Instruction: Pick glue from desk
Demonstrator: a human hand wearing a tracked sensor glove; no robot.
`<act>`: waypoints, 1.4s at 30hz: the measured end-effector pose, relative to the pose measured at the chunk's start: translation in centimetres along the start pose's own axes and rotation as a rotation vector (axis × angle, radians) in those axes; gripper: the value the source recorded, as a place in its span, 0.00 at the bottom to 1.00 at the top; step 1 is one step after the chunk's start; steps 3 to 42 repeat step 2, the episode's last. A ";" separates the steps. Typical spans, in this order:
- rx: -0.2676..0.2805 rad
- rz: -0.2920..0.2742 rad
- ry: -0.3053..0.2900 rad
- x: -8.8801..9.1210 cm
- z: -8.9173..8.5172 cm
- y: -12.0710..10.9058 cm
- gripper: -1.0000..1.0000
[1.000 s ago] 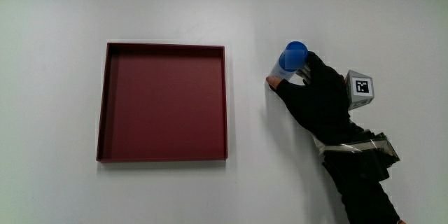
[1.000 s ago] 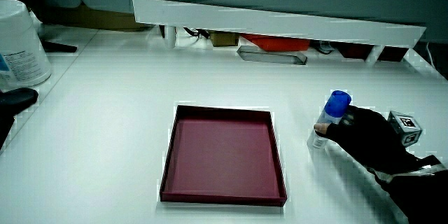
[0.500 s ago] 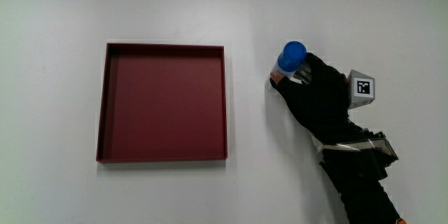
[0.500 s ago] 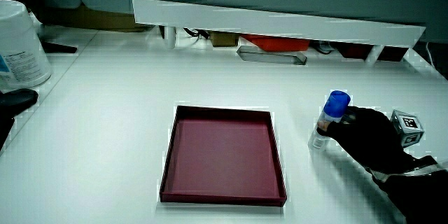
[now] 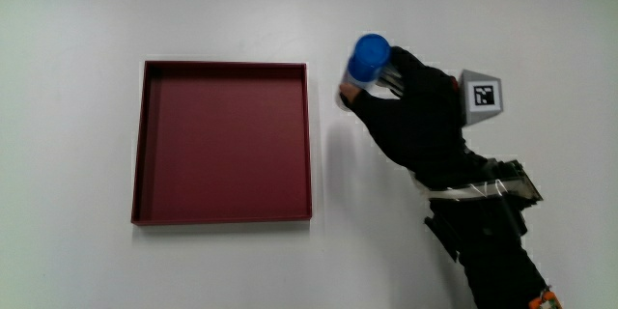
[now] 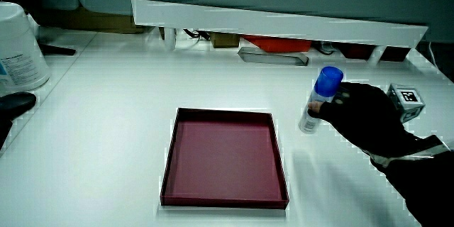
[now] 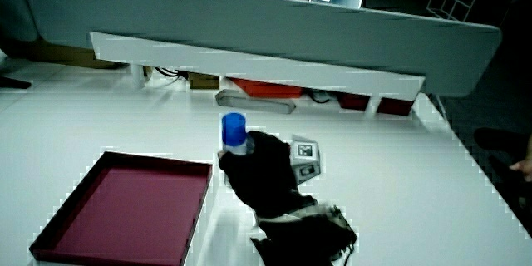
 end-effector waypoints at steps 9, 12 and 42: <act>-0.030 0.064 0.074 -1.3 -0.9 0.4 1.00; -0.030 0.064 0.074 -1.3 -0.9 0.4 1.00; -0.030 0.064 0.074 -1.3 -0.9 0.4 1.00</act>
